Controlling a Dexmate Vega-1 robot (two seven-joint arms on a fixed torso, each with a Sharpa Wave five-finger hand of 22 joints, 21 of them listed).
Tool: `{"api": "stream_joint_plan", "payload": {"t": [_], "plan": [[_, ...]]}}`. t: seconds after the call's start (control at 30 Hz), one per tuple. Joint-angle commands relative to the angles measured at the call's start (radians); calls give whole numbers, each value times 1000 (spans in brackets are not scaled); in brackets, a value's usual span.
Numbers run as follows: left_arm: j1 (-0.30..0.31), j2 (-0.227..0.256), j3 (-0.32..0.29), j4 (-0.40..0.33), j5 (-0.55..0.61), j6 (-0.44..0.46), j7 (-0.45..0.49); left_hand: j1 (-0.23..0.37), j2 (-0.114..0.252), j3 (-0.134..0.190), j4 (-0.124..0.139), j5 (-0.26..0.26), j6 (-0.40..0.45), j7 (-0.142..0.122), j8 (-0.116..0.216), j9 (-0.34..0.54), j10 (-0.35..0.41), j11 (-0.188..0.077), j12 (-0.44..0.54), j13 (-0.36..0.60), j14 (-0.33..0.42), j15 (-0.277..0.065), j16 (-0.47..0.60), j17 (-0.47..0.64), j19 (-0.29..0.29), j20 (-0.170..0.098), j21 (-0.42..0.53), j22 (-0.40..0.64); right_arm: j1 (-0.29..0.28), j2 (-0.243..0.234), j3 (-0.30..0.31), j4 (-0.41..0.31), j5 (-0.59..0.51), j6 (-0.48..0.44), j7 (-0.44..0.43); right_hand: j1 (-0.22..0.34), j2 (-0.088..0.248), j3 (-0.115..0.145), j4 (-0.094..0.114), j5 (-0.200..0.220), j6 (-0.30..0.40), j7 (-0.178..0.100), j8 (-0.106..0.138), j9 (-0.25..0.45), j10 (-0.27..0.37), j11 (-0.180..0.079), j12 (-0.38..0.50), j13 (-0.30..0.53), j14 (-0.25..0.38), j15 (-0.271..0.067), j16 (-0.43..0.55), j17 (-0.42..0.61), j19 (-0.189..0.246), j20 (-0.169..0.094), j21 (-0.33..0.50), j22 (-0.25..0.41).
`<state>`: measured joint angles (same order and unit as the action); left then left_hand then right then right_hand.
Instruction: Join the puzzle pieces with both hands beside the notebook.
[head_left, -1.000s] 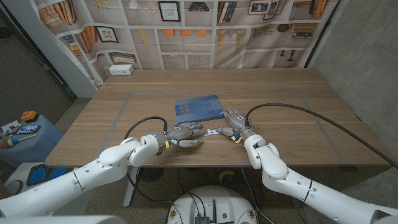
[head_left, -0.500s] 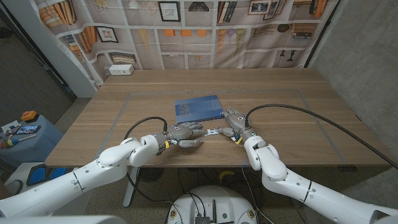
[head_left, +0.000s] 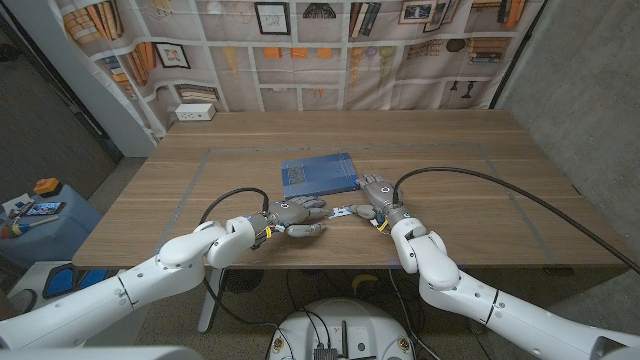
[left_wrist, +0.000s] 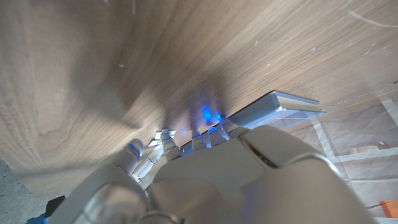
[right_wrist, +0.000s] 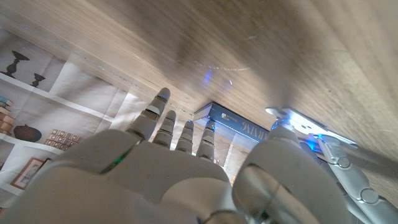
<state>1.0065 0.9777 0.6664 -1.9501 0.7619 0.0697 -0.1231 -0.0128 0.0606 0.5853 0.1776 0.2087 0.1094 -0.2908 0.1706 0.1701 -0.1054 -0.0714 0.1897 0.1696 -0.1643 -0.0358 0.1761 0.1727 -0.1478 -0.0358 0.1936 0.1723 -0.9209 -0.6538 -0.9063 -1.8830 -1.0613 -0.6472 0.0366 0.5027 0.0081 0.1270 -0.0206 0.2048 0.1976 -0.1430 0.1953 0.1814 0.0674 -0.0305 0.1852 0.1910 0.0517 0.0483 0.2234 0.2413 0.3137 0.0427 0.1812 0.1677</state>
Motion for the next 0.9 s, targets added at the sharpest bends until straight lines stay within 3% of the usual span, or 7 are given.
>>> {"api": "stream_joint_plan", "payload": {"t": [0.03, 0.9], "plan": [[-6, -3, 3, 6, -3, -4, -3, 8, 111, 8, 1, 2, 80, 71, 9, 2, -2, 0, 2, 3, -16, -63, 4, 2, 6, -114, 2, 1, 15, 14, -6, 14, 13, -7, 8, 1, 2, 5, -8, 9, -1, -4, -4, 2, -1, 2, 5, -1, -6, 3, 0, 2, -3, 5, 4, 2], [-7, -3, 2, 10, -8, 1, 2, 9, 110, 11, 0, 1, 78, 71, 7, 2, -3, 2, 1, 3, -15, -63, 4, 2, 7, -114, 2, 1, 29, 7, -18, 11, 25, -36, 26, 8, 11, 10, -22, 10, 8, -8, -1, 2, -4, 2, 6, -1, -9, 8, -3, -3, -7, 14, 5, 2]]}}
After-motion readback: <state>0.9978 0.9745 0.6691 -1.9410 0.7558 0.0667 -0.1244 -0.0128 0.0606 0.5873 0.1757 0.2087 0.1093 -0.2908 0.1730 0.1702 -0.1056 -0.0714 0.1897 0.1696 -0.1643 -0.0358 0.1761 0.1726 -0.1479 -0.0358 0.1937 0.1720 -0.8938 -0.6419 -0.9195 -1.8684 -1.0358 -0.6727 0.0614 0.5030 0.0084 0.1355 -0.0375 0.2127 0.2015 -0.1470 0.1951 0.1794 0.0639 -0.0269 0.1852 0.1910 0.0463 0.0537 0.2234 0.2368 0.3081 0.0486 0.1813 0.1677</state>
